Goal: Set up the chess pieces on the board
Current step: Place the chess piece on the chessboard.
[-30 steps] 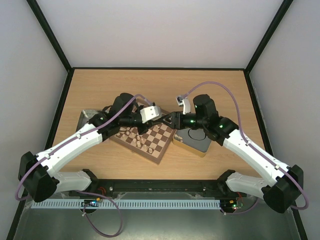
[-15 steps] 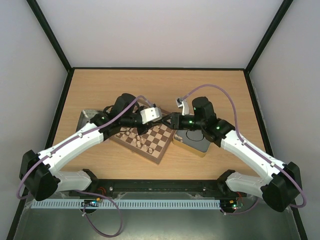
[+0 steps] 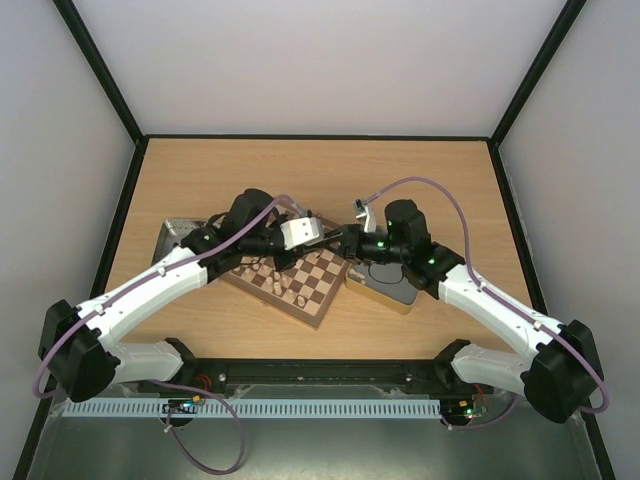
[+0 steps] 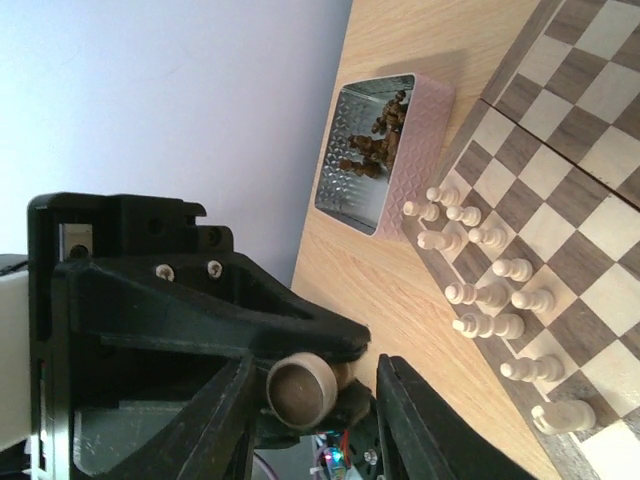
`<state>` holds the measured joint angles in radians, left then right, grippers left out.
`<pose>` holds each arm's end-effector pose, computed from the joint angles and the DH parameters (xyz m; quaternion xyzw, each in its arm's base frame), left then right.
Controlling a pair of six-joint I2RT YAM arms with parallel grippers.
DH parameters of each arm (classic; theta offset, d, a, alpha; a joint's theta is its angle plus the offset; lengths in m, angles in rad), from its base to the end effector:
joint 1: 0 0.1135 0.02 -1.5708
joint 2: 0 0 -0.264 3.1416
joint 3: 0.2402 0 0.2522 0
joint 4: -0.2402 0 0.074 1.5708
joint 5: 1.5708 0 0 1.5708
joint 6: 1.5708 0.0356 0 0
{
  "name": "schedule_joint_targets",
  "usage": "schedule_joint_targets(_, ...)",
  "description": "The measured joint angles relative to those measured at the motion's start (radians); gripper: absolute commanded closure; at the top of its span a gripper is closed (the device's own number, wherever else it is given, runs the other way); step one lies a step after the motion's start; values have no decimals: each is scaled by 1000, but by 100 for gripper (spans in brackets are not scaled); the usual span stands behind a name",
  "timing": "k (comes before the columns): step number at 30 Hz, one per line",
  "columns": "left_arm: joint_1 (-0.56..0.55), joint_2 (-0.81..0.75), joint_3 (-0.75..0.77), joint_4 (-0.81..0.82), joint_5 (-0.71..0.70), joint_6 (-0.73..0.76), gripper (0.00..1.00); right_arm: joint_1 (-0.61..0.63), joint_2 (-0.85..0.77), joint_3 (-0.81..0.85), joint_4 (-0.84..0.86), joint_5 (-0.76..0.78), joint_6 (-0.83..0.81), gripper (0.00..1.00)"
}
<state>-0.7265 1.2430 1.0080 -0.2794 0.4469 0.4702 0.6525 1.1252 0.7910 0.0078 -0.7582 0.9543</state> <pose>0.1988 -0.1972 0.3126 0.5667 0.6330 -0.2526 0.4630 0.1853 0.1724 0.2960 -0.0998 0.7787 0.5985 0.1595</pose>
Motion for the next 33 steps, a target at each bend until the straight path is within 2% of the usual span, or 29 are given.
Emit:
schedule_joint_targets(7, -12, -18, -23, 29, -10, -2, 84, -1, 2, -11, 35, -12, 58, 95)
schedule_joint_targets(11, -13, -29, -29, 43, -21, -19, 65, -2, 2, -13, 47, -13, 61, 96)
schedule_joint_targets(14, -19, -45, -37, 79, -32, -60, 40, -2, -6, -13, 64, 0, 58, 95)
schedule_joint_targets(15, -21, -51, -41, 95, -39, -77, 36, 0, -12, -15, 68, 8, 56, 94)
schedule_joint_targets(19, -21, -101, -82, 177, -51, -197, 31, 1, -58, -29, 108, 64, 59, 94)
schedule_joint_targets(22, -21, -150, -123, 231, -44, -304, 27, 2, -93, -34, 150, 101, 64, 94)
schedule_joint_targets(27, 5, -209, -169, 344, -14, -573, 26, 2, -148, -47, 250, 127, 69, 94)
schedule_joint_targets(30, 27, -231, -216, 496, 25, -805, 27, 2, -183, -62, 308, 130, 77, 94)
schedule_joint_targets(33, 34, -241, -284, 672, 55, -1066, 33, 2, -200, -75, 379, 120, 99, 94)
